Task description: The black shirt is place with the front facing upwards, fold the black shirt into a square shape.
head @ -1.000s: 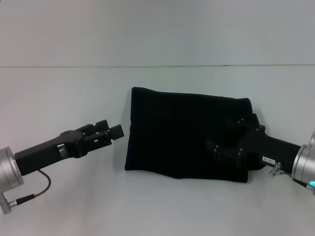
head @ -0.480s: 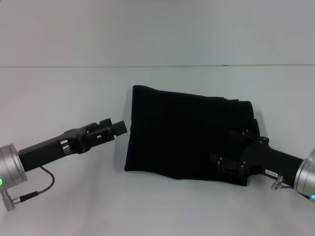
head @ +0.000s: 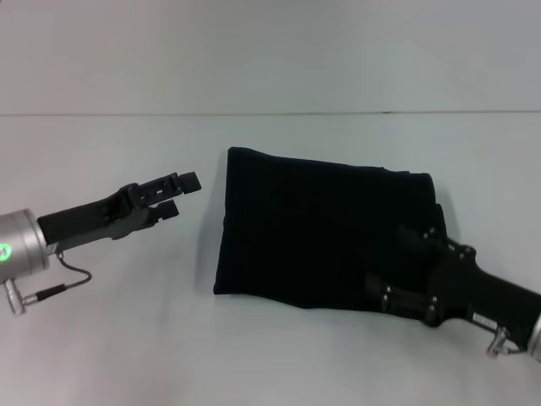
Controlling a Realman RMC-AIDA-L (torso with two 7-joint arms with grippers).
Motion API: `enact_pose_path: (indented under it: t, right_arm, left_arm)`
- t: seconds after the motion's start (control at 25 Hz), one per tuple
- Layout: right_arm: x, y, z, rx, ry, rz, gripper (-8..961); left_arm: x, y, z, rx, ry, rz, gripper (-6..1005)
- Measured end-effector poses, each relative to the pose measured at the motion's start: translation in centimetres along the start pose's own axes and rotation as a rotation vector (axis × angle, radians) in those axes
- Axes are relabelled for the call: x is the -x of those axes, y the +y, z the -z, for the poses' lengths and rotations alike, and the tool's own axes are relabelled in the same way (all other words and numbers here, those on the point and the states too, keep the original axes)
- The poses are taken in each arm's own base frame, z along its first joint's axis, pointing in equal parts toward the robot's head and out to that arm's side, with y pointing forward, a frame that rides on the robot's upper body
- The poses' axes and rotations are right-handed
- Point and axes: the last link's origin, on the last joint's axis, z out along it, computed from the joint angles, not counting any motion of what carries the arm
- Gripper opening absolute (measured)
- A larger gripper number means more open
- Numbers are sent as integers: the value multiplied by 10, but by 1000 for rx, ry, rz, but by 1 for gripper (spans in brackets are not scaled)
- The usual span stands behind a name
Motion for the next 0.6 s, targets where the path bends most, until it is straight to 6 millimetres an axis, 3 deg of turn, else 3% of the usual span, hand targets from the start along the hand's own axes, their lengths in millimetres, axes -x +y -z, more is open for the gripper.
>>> enact_pose_path:
  t: [0.16,0.36,0.6]
  right_arm:
    - [-9,14,12,13,-18,9,930]
    - [-19,24,22,8,-10,7,931]
    - [-24,34,28,16,-18,-2,931]
  left_arm:
    - [-13,-5,-19,-138,-64,27,945]
    - [-26,3,-41,-207,-106,-31,945]
    - [-23,5,-59,-241,-114,-65,945]
